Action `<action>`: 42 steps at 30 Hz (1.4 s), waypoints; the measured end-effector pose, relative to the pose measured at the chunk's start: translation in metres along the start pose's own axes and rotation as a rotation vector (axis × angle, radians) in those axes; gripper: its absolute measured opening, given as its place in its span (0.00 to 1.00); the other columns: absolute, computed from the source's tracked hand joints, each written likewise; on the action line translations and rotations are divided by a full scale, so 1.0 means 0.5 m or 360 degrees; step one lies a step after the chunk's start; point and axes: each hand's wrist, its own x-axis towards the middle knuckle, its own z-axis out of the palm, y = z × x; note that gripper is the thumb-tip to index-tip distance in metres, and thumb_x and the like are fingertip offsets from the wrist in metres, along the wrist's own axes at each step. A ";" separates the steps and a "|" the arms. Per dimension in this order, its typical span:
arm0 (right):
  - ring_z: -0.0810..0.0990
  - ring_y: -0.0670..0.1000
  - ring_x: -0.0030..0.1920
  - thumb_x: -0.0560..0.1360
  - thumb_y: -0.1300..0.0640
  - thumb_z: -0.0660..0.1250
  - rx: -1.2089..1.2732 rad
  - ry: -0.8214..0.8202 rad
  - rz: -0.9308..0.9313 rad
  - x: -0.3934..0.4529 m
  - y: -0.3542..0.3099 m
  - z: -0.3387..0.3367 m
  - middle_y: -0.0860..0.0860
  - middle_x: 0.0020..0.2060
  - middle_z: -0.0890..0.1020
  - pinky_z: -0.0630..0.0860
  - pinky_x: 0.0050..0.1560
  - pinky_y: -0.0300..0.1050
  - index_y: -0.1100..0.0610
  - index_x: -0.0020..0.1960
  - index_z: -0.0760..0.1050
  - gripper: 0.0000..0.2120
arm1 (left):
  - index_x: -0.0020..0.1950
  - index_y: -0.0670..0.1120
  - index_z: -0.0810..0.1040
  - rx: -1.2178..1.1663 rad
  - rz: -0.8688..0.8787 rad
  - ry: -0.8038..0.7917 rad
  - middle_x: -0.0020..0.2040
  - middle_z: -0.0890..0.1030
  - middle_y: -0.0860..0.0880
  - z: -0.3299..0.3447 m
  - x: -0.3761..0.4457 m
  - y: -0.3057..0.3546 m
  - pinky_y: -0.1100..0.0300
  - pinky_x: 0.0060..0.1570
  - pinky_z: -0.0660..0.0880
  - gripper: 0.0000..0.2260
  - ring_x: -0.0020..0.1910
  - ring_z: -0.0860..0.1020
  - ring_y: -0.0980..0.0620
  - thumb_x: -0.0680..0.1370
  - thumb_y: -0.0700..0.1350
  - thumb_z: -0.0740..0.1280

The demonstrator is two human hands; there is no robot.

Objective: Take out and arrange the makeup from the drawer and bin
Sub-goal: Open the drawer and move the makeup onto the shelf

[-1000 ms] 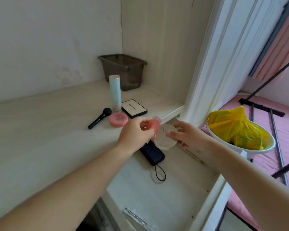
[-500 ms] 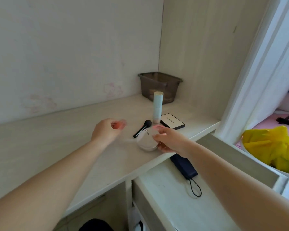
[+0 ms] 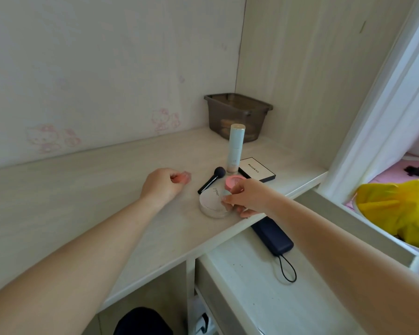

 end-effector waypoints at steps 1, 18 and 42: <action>0.75 0.48 0.31 0.74 0.53 0.69 -0.0010 0.0009 -0.0009 -0.001 0.000 0.001 0.49 0.30 0.79 0.79 0.36 0.39 0.53 0.33 0.76 0.12 | 0.39 0.47 0.81 0.0011 -0.0001 0.0003 0.38 0.81 0.44 0.001 0.001 0.000 0.56 0.40 0.73 0.17 0.41 0.78 0.44 0.73 0.60 0.67; 0.68 0.47 0.33 0.75 0.48 0.66 0.0013 0.0790 -0.0366 -0.091 0.164 -0.120 0.49 0.32 0.71 0.66 0.35 0.41 0.45 0.41 0.75 0.05 | 0.51 0.48 0.81 0.0053 0.1392 -0.0133 0.48 0.78 0.54 0.078 -0.150 0.234 0.64 0.50 0.70 0.07 0.49 0.75 0.55 0.74 0.45 0.69; 0.76 0.58 0.55 0.77 0.49 0.63 -0.0520 0.0181 0.0775 -0.033 0.493 -0.170 0.57 0.60 0.72 0.80 0.50 0.51 0.61 0.69 0.68 0.25 | 0.56 0.48 0.77 0.1277 0.1115 -0.2249 0.53 0.80 0.50 0.412 -0.292 0.140 0.56 0.50 0.76 0.18 0.50 0.78 0.48 0.68 0.48 0.75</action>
